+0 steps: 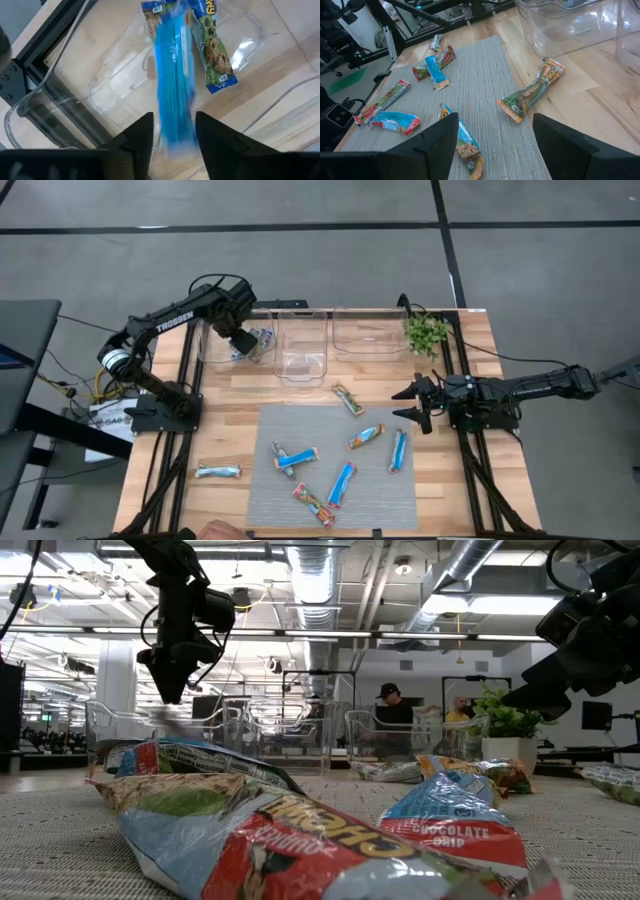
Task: Pick and place Granola Bars by type
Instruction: Put the blue granola bar into the left transparent bin, then put the yellow granola bar into the center transparent bin
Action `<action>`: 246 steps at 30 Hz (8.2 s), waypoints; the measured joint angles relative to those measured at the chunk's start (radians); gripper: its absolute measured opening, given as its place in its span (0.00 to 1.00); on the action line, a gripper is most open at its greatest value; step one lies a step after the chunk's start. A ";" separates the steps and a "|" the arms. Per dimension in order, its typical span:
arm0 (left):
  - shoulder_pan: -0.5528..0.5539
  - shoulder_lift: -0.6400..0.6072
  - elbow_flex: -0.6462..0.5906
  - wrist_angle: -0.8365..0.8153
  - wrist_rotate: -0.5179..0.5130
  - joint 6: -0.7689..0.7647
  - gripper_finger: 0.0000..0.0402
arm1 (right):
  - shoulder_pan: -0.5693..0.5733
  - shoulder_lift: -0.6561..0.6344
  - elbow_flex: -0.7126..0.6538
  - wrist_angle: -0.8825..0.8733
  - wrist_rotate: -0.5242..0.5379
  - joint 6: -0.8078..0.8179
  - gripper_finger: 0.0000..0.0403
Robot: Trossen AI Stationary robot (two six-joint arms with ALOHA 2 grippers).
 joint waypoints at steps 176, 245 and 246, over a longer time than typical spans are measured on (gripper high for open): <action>-1.630 -0.117 -0.613 0.559 0.160 -0.837 0.37 | 0.000 0.000 0.000 0.001 0.000 0.000 0.62; -0.645 -0.472 -0.595 1.535 -0.059 -0.013 0.16 | 0.000 0.000 0.000 0.000 0.000 0.000 0.62; -0.599 -0.472 -0.595 1.536 -0.060 -0.013 0.16 | 0.000 0.000 0.000 0.000 0.000 0.000 0.62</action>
